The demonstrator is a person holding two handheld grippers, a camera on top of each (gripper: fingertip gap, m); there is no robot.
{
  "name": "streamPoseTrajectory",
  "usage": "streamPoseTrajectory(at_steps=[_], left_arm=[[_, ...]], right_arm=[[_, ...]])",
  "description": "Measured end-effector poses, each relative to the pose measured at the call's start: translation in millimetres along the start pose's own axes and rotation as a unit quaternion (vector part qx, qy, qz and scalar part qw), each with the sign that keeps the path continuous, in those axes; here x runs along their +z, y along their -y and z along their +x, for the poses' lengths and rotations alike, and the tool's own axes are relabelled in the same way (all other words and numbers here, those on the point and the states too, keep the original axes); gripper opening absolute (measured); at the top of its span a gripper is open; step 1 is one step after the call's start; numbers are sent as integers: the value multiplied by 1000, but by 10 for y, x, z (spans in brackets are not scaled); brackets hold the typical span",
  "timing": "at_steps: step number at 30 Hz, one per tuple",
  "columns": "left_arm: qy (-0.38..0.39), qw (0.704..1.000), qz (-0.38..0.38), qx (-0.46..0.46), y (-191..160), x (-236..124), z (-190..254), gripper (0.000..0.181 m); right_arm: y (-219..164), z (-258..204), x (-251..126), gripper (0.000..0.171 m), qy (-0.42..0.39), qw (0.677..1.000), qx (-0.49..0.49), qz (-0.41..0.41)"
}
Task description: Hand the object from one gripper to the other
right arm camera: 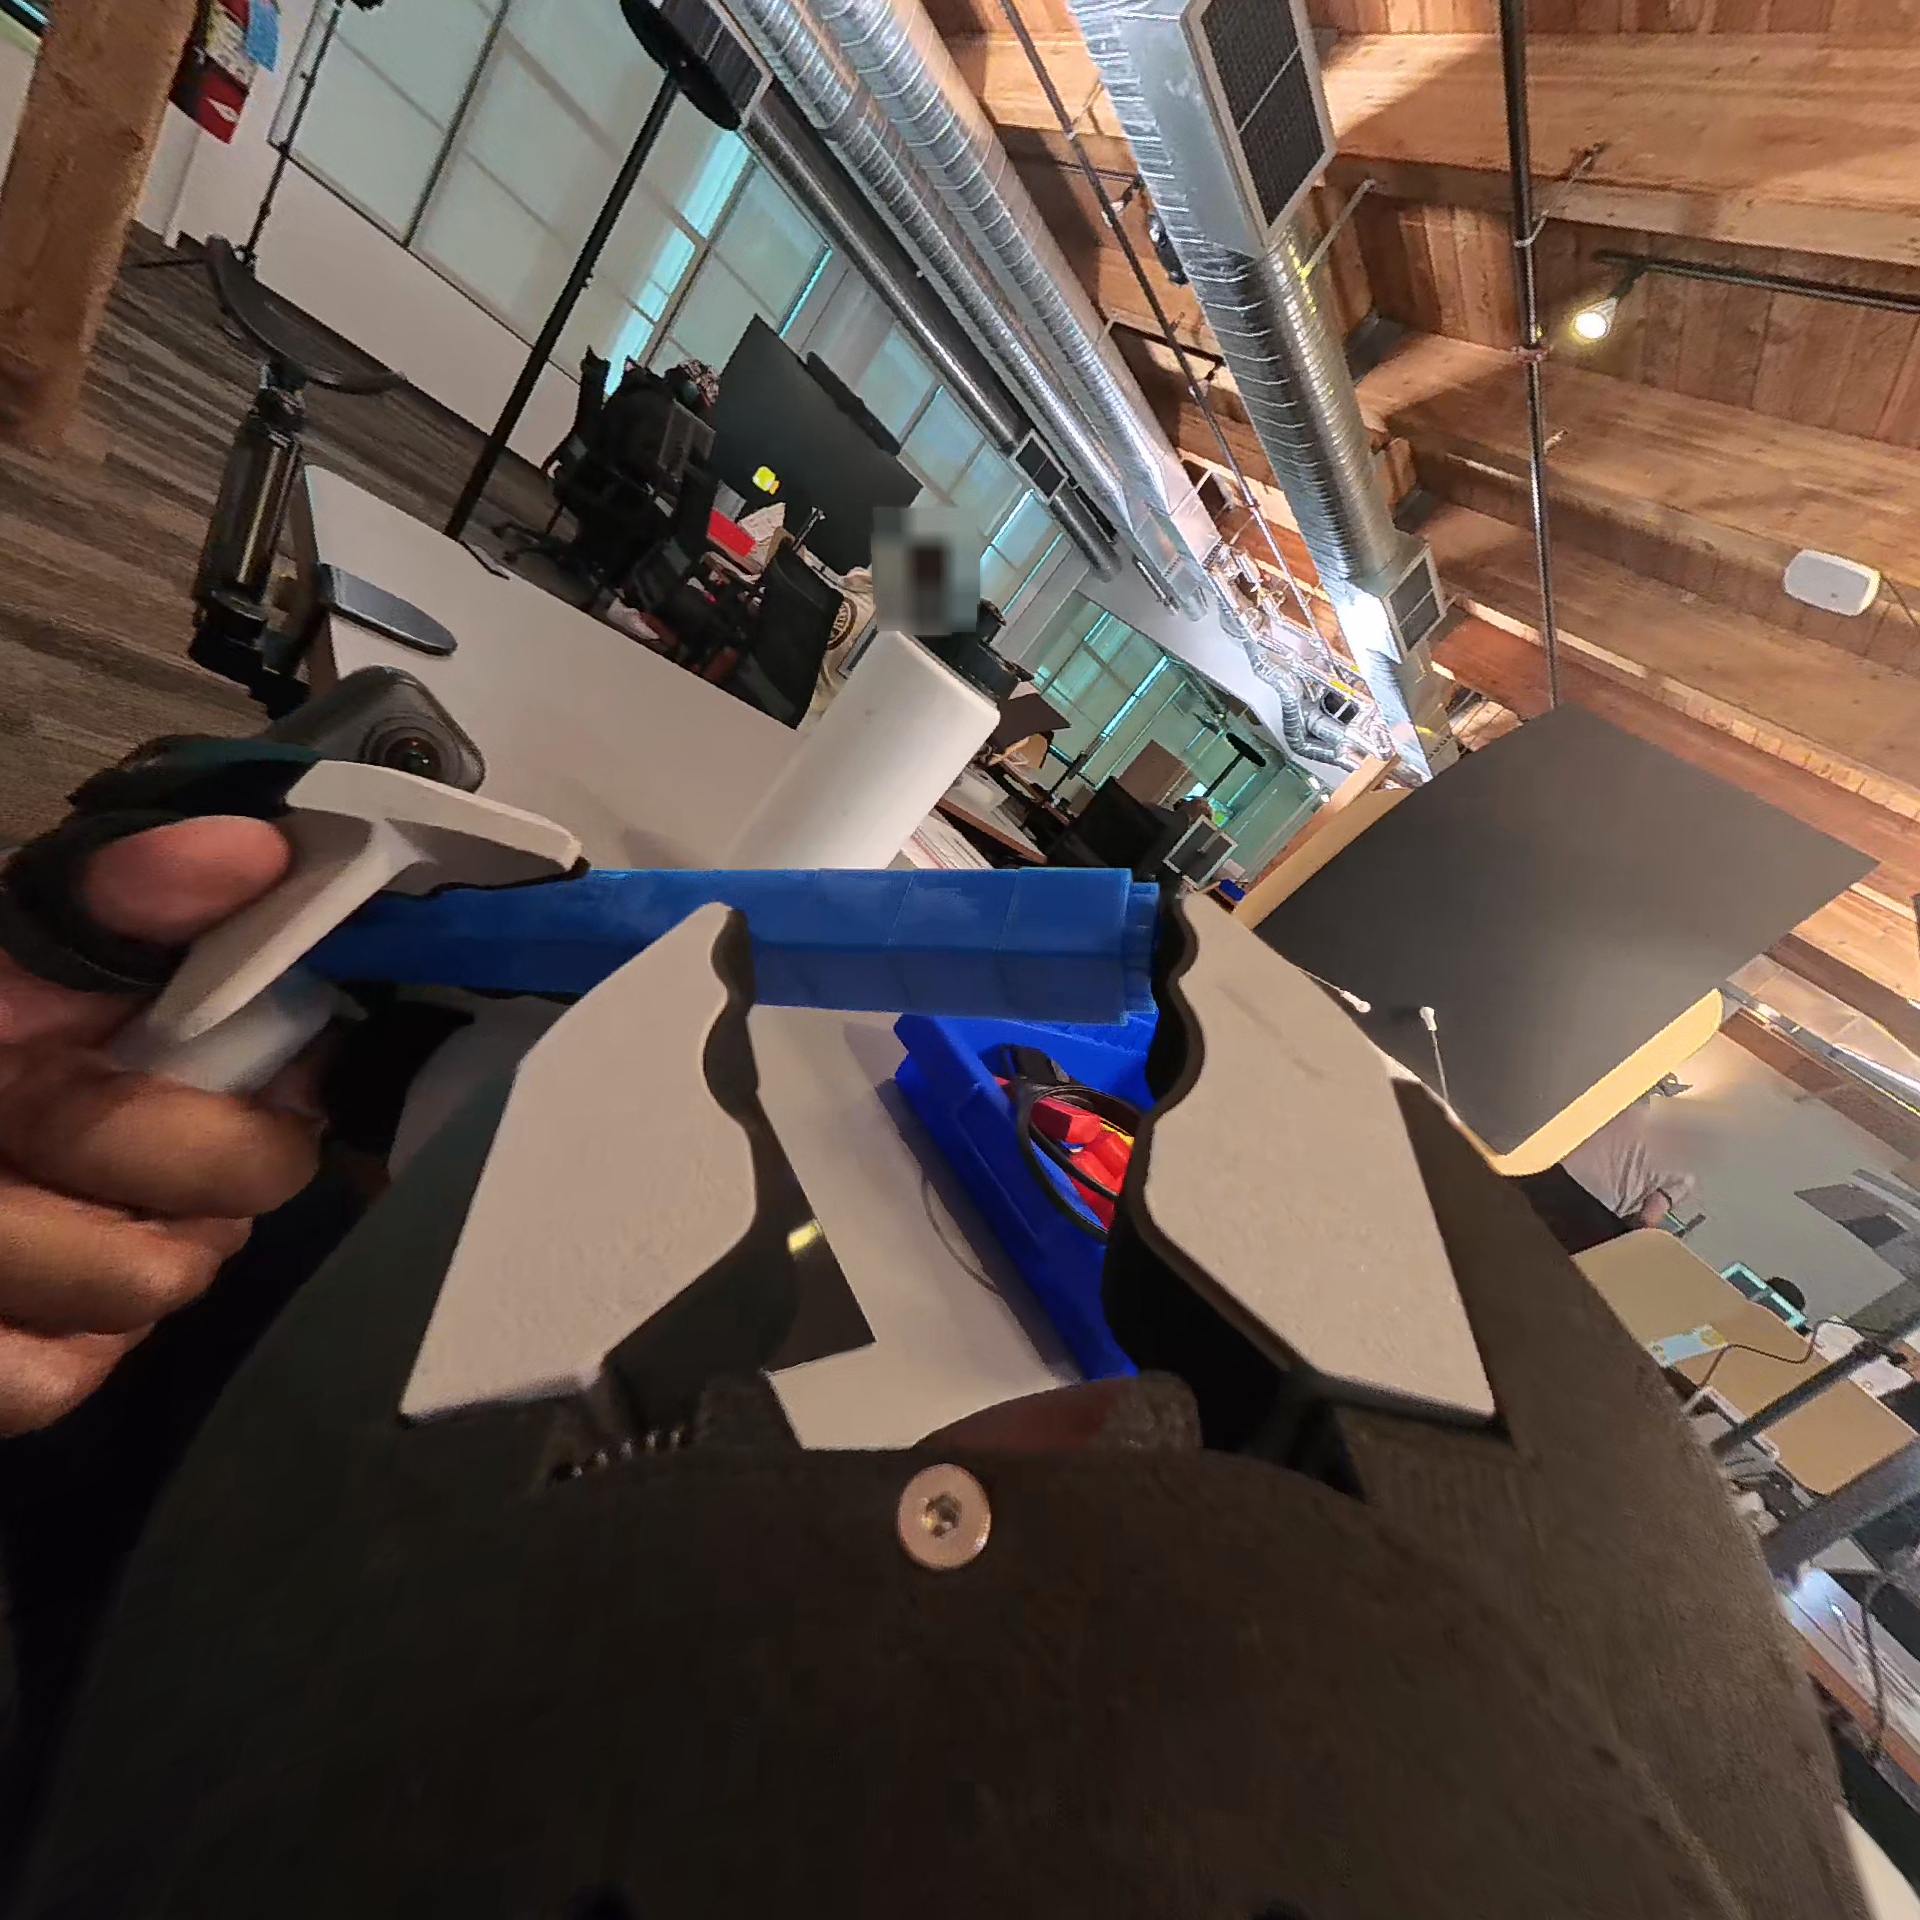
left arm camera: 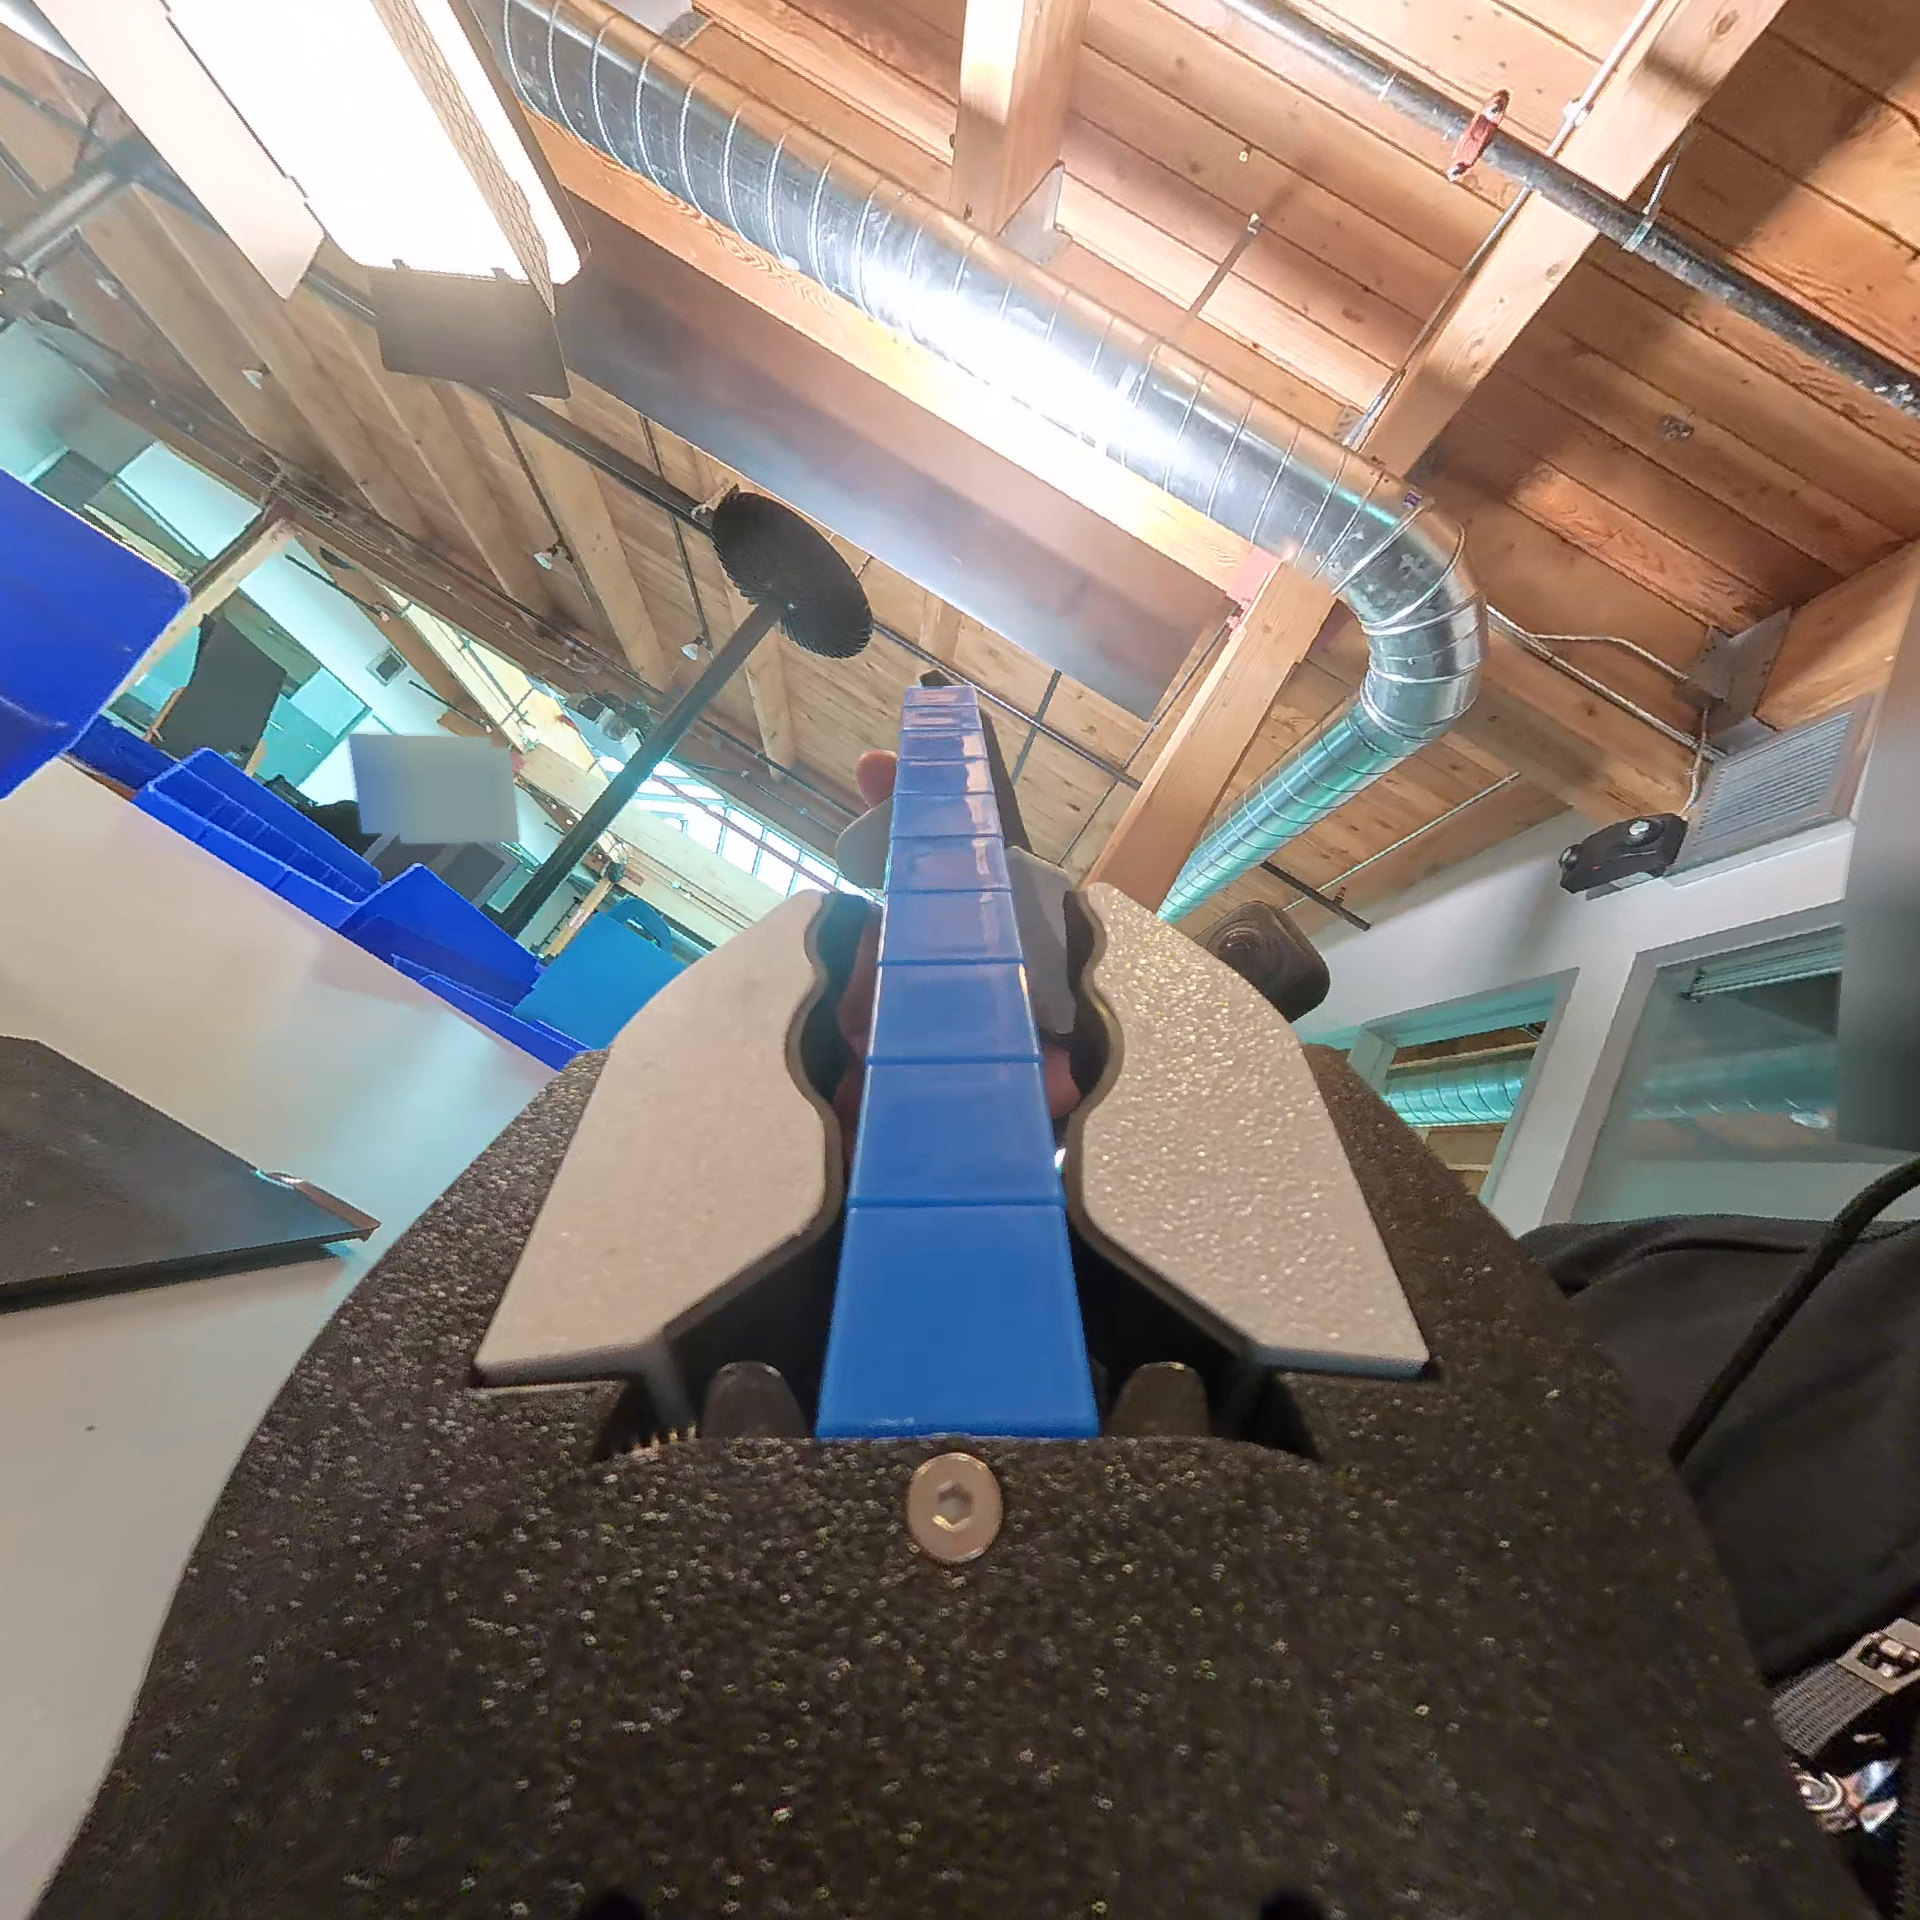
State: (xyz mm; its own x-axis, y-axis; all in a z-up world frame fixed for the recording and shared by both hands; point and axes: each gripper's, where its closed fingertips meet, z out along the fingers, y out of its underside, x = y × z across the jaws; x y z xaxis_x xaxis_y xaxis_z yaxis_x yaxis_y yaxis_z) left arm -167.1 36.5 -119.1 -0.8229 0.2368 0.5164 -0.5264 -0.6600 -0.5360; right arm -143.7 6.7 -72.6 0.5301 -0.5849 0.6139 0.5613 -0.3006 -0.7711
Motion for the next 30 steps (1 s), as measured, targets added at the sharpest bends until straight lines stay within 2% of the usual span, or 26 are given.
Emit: streamPoseTrajectory(at_steps=[6, 9, 14, 19, 21, 23, 26, 30], left_arm=[[11, 1000, 12, 19, 33, -33, 27, 42], [21, 999, 17, 26, 79, -32, 5, 42], [60, 989, 41, 131, 373, -103, 4, 42], [92, 976, 27, 197, 552, -172, -54, 42], [114, 963, -4, 244, 521, -167, -90, 42], [146, 938, -39, 313, 493, -160, -127, 42], [170, 913, -72, 365, 459, -140, -141, 42], [178, 905, -115, 368, 328, -119, -211, 42]], right_arm=[[36, -26, 56, 75, 21, 999, 14, 20], [38, 13, 83, 69, 14, 999, 28, 33], [44, 88, 83, 62, -25, 998, 16, 49], [-70, 33, 124, 63, -49, 992, -113, -1], [-173, -27, 167, 64, -63, 975, -211, -36], [-232, -94, 200, 63, -74, 948, -303, -56], [-323, -214, 272, 67, -59, 937, -336, -77], [-432, -279, 337, 70, -63, 924, -366, -95]])
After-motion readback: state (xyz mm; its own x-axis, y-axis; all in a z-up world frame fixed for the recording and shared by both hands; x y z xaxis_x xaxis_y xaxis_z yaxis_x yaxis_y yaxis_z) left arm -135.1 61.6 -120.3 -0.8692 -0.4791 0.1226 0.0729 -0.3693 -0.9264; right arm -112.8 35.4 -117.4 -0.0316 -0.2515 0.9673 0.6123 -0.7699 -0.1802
